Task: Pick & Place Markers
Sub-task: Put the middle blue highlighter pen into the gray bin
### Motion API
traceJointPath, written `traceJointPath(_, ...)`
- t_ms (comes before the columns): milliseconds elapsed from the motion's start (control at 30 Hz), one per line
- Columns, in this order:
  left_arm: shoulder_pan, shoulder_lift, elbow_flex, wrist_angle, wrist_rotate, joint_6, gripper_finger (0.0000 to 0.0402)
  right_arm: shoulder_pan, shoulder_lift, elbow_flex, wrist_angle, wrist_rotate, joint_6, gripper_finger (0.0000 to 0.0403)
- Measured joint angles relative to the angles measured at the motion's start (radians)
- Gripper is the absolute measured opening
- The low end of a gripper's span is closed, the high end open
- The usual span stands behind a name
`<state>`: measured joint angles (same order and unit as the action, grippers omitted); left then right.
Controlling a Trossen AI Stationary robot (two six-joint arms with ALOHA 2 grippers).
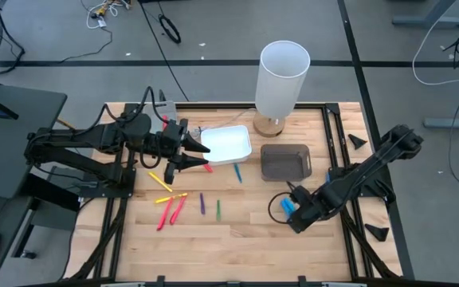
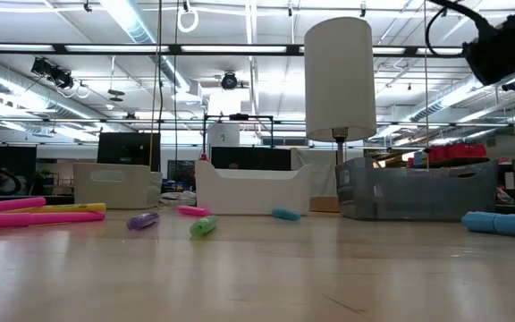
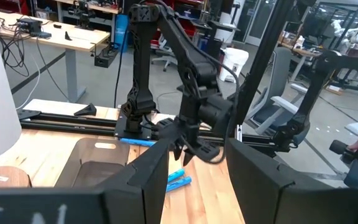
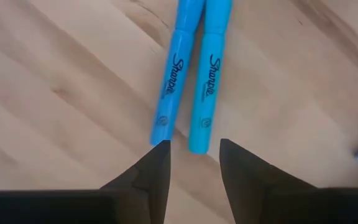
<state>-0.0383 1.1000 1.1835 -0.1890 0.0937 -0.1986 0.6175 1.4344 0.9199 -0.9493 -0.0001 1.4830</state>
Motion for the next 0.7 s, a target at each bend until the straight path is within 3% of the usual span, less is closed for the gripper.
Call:
traceJointPath(533, 0.000, 0.000, 0.000, -0.001, 0.000, -0.005, 0.0165, 0.012, 0.260, 0.000, 0.072, 0.018, -0.051, 0.0139)
traceJointPath(700, 0.000, 0.000, 0.000, -0.002, 0.000, -0.026, 0.0165, 0.012, 0.278, 0.000, 0.098, 0.020, -0.049, 0.0139)
